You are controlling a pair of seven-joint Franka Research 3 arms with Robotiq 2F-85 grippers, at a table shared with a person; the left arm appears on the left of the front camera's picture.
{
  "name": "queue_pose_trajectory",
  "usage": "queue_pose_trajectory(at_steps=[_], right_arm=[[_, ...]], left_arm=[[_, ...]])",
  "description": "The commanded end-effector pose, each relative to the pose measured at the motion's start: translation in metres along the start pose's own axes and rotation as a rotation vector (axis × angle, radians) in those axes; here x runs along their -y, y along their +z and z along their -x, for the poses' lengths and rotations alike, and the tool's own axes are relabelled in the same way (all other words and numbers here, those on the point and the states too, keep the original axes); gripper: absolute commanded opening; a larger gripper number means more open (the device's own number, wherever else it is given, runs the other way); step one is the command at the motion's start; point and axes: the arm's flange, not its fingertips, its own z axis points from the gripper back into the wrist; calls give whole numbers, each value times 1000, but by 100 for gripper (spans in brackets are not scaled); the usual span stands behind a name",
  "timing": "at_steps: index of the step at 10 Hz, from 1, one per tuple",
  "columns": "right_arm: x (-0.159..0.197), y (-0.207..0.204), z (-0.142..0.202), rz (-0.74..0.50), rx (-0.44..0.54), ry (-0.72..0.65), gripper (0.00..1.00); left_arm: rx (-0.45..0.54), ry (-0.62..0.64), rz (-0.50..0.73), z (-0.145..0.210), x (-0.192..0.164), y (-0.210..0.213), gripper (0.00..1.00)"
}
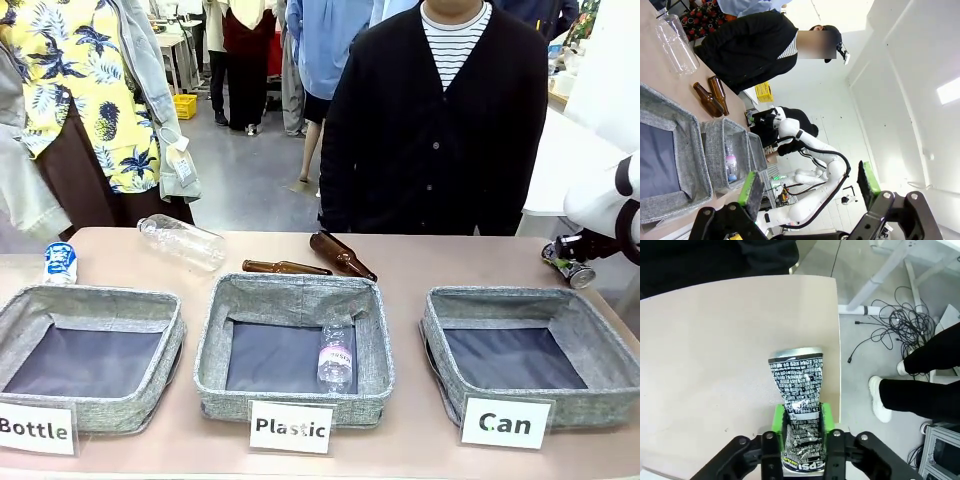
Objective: Sort the can waste into the basket.
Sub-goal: Pick up the can waste from the table and place it in the right Fabric basket.
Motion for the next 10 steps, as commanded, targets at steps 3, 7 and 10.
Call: queue_pose_trajectory(at_steps=[3,7,10], right_arm=[[3,-2,4,-18,-6,24,0],[2,34,4,-51,19,54,0],[11,169,11,-120,81,171,0]], left_arm=[[-11,-23,4,2,1,1,100],[-11,-23,4,2,1,1,100],[-11,-23,4,2,1,1,100]])
